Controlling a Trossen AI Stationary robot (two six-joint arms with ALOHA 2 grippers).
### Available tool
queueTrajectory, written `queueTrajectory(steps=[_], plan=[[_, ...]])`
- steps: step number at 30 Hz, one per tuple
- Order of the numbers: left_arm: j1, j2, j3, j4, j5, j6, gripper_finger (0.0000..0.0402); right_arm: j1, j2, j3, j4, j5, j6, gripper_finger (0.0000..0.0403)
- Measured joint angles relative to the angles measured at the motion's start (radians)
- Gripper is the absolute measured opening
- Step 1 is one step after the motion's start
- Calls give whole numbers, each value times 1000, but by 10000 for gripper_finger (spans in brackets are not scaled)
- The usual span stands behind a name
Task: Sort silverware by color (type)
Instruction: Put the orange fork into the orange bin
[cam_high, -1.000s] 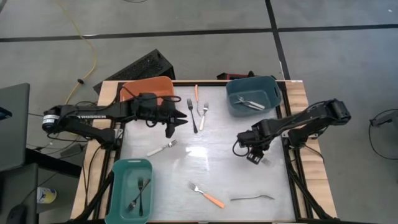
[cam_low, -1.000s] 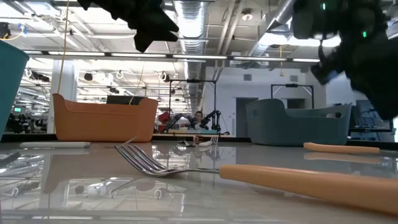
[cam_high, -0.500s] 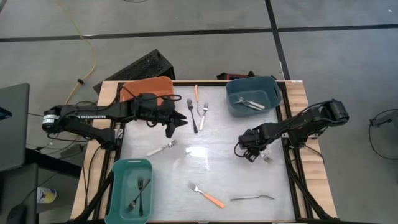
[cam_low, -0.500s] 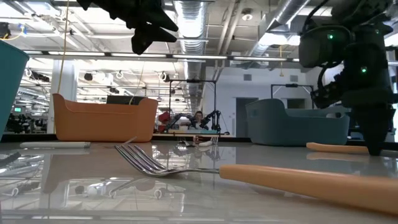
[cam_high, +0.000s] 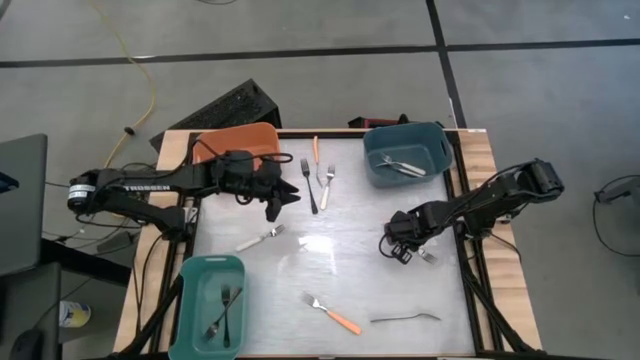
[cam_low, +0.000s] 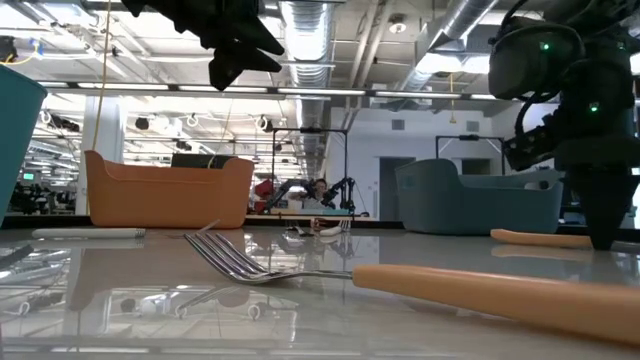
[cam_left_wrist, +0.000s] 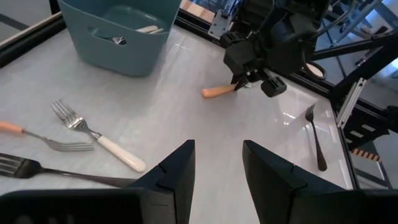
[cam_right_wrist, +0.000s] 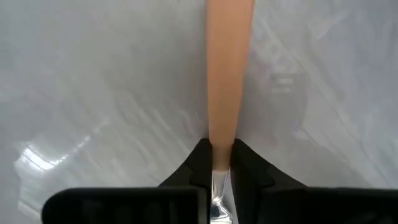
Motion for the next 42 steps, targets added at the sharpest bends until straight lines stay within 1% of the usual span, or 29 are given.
queueTrajectory(steps=[4,7,14,17,20,25,29,31,33,35,37,42], plan=[[0,0,0,-12,0,-1,119,0,6,41,-26,2,-31,53],[0,-1,0,-46,0,-35,119,-2,8,105,-19,42,-103,53],[0,5,0,-108,6,-171,119,4,5,283,-9,184,-284,53],[7,5,0,-110,9,-284,119,-6,5,347,-13,246,-379,53],[38,5,0,-113,54,-426,119,-26,6,401,17,263,-509,53],[83,29,-1,-102,188,-501,119,-53,7,450,106,241,-729,53],[87,82,-2,-20,268,-567,119,-57,7,465,159,235,-903,53],[78,123,0,85,319,-605,119,-55,7,467,198,234,-987,53],[70,164,1,142,353,-641,119,-55,7,467,219,220,-1082,53],[68,213,0,217,360,-678,119,-55,7,467,234,198,-1162,53],[70,251,-1,250,367,-717,119,-53,7,467,235,179,-1214,53],[67,345,-1,403,418,-809,119,-53,7,467,238,178,-1323,53]])
